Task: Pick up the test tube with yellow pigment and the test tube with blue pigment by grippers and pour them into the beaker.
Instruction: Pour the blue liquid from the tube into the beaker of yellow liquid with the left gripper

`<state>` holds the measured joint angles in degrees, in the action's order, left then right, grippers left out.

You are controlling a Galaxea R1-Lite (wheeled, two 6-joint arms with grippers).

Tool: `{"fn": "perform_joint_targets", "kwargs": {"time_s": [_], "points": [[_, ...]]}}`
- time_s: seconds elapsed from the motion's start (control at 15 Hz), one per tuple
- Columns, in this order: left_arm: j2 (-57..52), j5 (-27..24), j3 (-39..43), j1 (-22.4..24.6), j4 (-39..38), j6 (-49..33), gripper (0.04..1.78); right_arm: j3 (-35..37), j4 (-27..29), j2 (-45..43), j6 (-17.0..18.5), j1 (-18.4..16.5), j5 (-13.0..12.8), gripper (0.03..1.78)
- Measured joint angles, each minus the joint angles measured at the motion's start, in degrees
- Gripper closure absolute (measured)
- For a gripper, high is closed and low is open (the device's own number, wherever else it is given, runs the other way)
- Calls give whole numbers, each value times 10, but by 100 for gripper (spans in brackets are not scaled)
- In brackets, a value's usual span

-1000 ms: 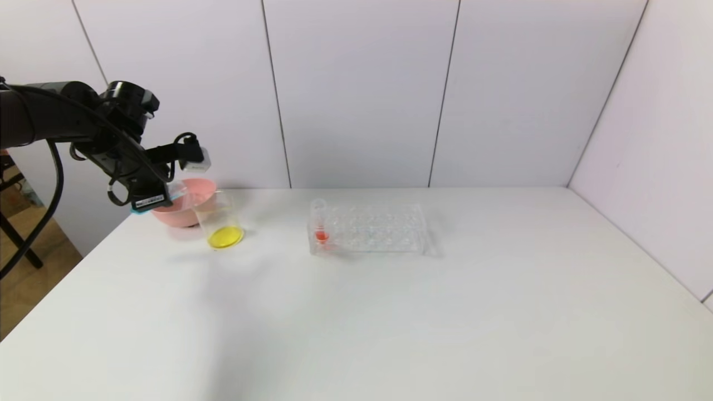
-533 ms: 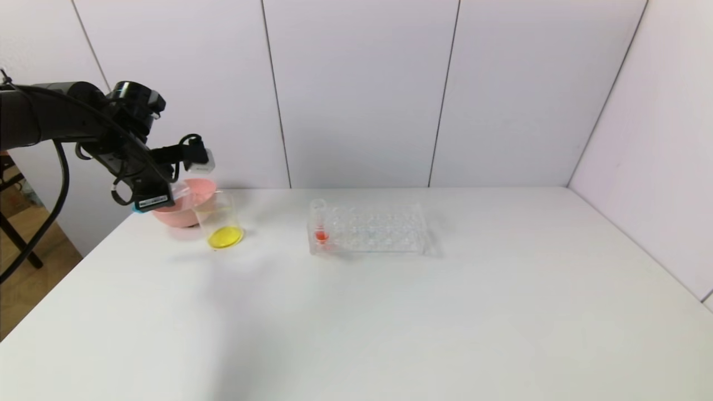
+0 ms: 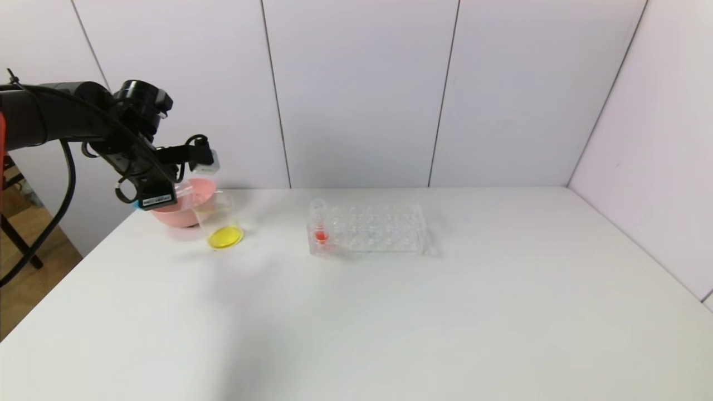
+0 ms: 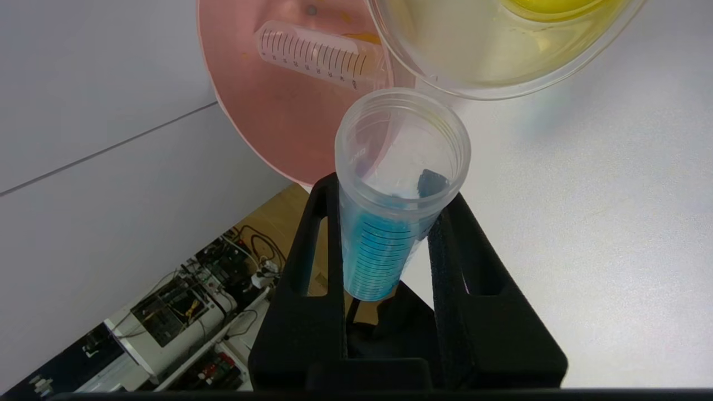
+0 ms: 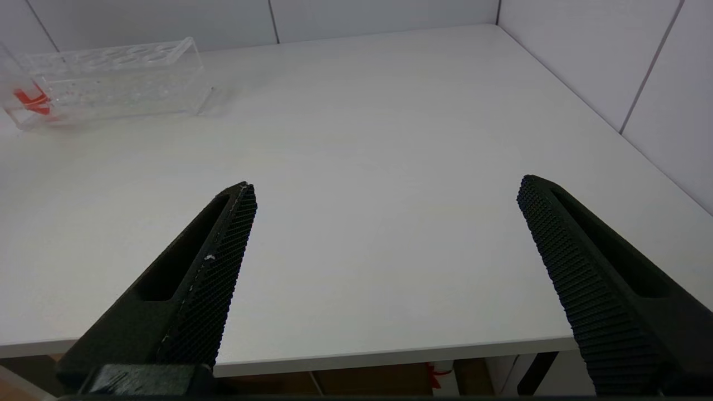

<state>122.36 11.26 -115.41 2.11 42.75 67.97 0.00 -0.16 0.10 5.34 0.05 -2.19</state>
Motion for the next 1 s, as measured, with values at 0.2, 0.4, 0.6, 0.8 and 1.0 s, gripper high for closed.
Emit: {"fn": "perform_joint_targets", "kwargs": {"time_s": [0.2, 0.4, 0.6, 0.8, 1.0], "points": [[1, 10, 0, -5, -1, 6, 136, 0, 0, 0, 0, 0, 0, 10], [2, 19, 0, -6, -3, 8, 136, 0, 0, 0, 0, 0, 0, 10], [5, 50, 0, -11, -3, 18, 136, 0, 0, 0, 0, 0, 0, 10], [7, 57, 0, -15, -4, 23, 136, 0, 0, 0, 0, 0, 0, 10], [9, 74, 0, -20, -4, 30, 136, 0, 0, 0, 0, 0, 0, 10]]}}
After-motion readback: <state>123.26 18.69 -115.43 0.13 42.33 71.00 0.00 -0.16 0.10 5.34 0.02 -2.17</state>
